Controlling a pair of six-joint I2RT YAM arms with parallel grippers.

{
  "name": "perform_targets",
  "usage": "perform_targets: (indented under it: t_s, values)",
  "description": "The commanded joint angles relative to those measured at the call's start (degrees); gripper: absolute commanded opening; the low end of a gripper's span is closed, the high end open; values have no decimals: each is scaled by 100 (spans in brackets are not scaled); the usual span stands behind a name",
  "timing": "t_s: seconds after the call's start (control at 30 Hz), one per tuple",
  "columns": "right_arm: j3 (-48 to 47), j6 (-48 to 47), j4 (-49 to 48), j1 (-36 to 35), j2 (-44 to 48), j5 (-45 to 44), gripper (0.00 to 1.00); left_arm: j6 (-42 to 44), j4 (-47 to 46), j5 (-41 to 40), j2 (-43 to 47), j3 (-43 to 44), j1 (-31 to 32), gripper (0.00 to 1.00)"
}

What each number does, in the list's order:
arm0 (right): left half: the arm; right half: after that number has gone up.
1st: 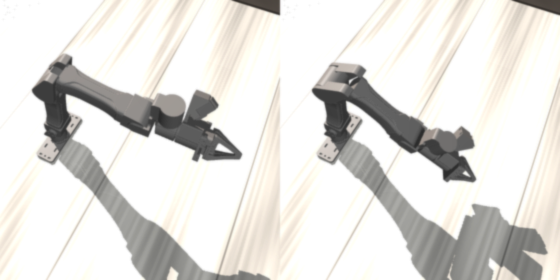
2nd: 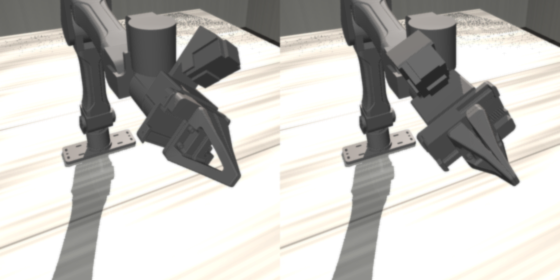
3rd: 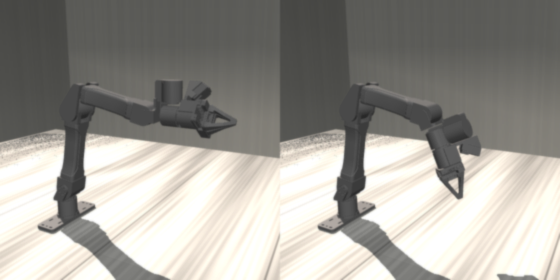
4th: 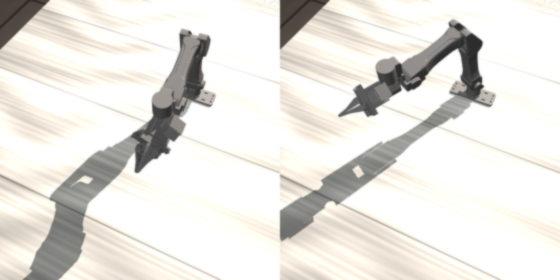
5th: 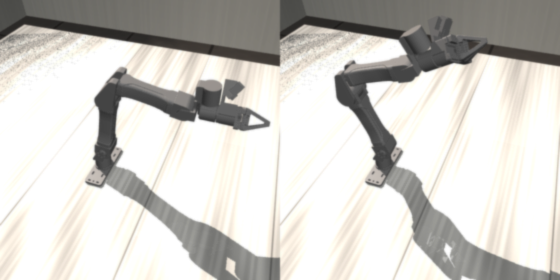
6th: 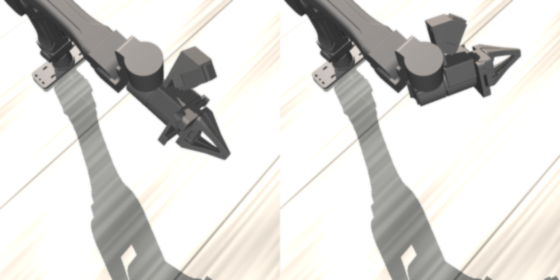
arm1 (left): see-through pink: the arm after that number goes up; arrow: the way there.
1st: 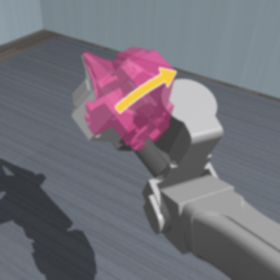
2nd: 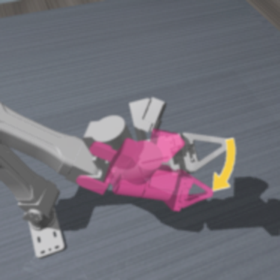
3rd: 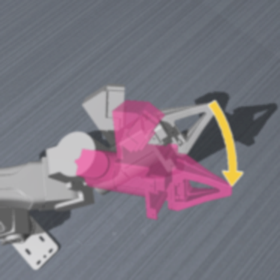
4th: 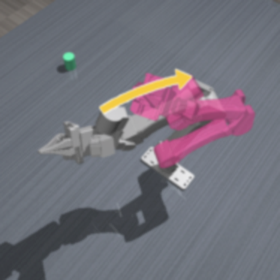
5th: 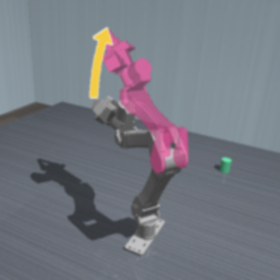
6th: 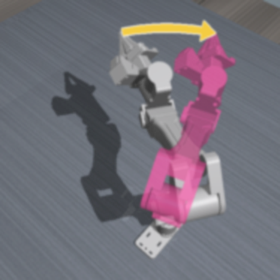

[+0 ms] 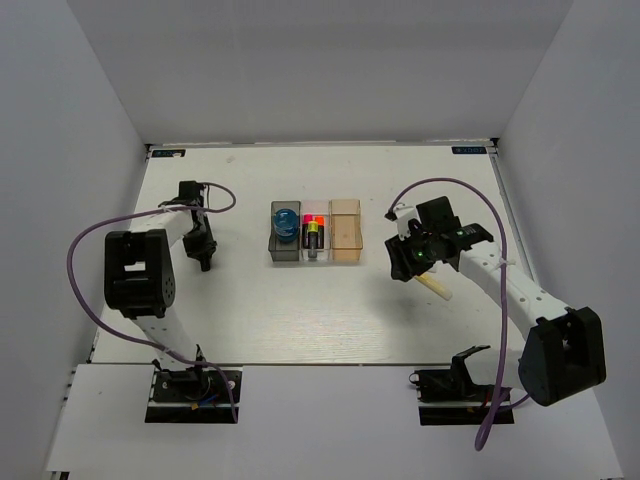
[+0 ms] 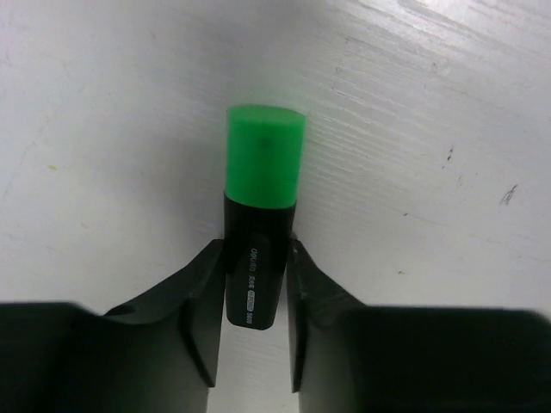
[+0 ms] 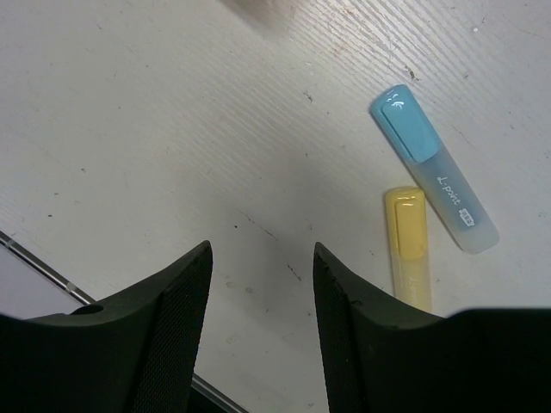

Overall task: Sort the stationery into containers
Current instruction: Pick up the pen from the center of the board, then place the pen in the storage box.

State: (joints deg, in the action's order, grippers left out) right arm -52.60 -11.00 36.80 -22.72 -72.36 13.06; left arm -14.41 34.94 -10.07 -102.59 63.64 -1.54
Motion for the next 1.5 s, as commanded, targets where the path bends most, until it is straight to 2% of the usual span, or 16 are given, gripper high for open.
perform_targets:
  t_s: [0.0,0.1,0.23,0.3,0.33,0.37,0.4,0.43,0.57,0.63,0.87,1.1,1.2,1.23,1.3,1.47]
  values:
    - [-102,-51,29,48,99,100,54,106,-66,277,-95,-97,-83,32]
    - [-101,-51,29,66,134,118,54,62,-83,504,-86,-167,-83,3]
    - [-93,-51,29,101,108,92,80,-218,-162,909,256,-238,109,0]
    - [-101,-86,38,101,82,92,83,-386,-163,1006,695,-203,528,0]
    - [-119,-95,47,92,90,100,77,-500,-180,1128,1088,-203,619,0]
    - [-102,-112,56,92,90,126,61,-597,-250,1260,1353,-203,716,0]
    - [-84,-112,64,101,82,127,14,-650,-259,1296,1460,-185,952,0]
    - [-66,-112,47,127,81,92,0,-755,-355,1340,1670,-185,1180,0]
    - [-57,-121,-6,145,64,-84,0,-984,-523,1481,1918,-80,2050,0]
    - [-57,-112,-23,119,55,-67,9,-1098,-671,1490,1822,112,2471,0]
    - [-49,-104,-6,154,64,-40,12,-1134,-620,1236,654,1386,3273,0]
    - [-49,-104,29,250,99,48,25,-1187,-392,1086,-427,2530,3476,0]
    - [-49,-139,47,268,73,4,61,-1178,-242,1094,-701,2829,3538,20]
    - [-57,-139,38,286,90,-22,69,-1169,-233,1086,-736,2873,3555,41]
    - [-49,-156,38,294,64,-58,71,-1169,-250,1033,-737,2917,3547,58]
    - [-49,-218,38,365,20,-67,70,-967,-93,1042,-623,3128,3564,65]
